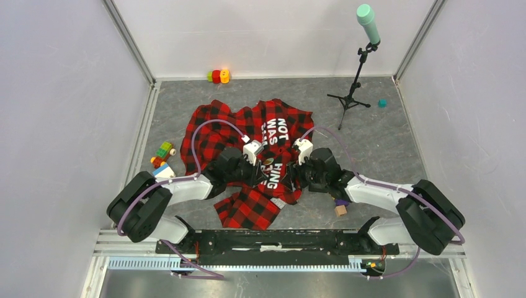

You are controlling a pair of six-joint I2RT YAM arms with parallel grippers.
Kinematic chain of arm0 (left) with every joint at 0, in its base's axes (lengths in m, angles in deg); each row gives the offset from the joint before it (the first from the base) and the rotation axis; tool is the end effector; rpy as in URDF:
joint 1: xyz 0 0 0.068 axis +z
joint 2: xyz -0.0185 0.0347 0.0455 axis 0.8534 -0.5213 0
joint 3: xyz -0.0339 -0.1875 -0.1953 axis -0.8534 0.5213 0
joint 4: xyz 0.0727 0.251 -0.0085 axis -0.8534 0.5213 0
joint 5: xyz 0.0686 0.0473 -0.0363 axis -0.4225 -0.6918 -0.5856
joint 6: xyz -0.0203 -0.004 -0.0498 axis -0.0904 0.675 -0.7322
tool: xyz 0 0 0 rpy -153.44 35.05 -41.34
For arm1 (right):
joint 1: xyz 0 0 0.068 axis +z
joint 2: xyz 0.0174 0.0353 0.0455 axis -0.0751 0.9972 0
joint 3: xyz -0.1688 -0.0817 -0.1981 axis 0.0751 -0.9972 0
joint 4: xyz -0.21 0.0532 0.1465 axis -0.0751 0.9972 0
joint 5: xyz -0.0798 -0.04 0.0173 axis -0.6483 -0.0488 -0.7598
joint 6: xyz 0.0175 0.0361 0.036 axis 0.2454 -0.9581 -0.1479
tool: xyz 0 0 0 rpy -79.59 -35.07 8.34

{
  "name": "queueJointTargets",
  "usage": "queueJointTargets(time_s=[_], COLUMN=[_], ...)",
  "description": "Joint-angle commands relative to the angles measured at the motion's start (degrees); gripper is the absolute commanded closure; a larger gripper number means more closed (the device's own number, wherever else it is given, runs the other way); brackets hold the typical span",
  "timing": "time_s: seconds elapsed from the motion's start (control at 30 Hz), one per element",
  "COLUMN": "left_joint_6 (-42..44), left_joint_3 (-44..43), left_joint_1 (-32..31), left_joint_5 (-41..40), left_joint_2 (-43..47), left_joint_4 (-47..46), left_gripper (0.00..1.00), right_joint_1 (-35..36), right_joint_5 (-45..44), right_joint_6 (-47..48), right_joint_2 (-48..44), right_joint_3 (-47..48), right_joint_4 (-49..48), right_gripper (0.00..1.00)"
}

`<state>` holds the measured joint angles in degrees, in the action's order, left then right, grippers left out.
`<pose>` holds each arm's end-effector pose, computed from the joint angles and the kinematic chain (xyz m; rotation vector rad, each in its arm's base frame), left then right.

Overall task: Remove the brooch from the garment
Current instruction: Remove the brooch from the clothes.

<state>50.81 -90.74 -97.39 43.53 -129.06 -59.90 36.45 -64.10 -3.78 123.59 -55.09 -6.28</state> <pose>0.1985 -0.1739 0.1534 0.6972 2.1210 -0.8465 0.1854 0.1702 0.1676 -0.5683 2.1775 0.8214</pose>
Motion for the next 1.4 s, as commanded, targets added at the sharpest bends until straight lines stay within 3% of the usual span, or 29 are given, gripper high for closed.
queueJointTargets(time_s=[0.0,0.47,0.63,0.77,0.93,1.07,1.17,1.37], left_joint_6=[-0.78,-1.22,-3.01,-6.10,-8.24,-8.12,-8.29,-8.85], left_joint_3=[0.36,0.73,0.24,-1.52,-3.38,-5.64,-6.55,-8.09], left_joint_1=[-0.04,-0.04,-0.04,-0.04,-0.04,-0.04,-0.04,-0.04], left_joint_5=[1.57,2.99,3.65,4.10,4.13,1.92,4.75,12.11], left_joint_2=[1.42,3.07,6.64,11.87,18.52,22.59,23.79,21.79], left_joint_4=[-2.38,-3.72,-2.06,0.76,4.40,10.44,11.58,10.71], left_gripper=[0.72,0.72,0.69,0.67,0.64,0.63,0.62,0.63], right_joint_1=[-0.32,-0.15,-0.15,-0.17,-0.06,-0.09,0.07,1.12], right_joint_5=[0.29,4.34,6.23,15.09,16.49,17.76,18.53,19.44], right_joint_6=[-4.18,-6.05,1.21,14.12,21.83,24.47,24.76,27.06], right_joint_2=[1.27,4.20,-0.88,-4.88,-9.30,-11.57,-12.48,-12.35], right_joint_3=[2.22,2.37,1.33,-0.39,-5.16,-8.88,-11.07,-10.47], right_joint_4=[1.12,-2.21,-5.66,-8.90,-18.45,-26.90,-33.70,-33.96], right_gripper=[0.33,0.52,0.53,0.52,0.55,0.60,0.61,0.61])
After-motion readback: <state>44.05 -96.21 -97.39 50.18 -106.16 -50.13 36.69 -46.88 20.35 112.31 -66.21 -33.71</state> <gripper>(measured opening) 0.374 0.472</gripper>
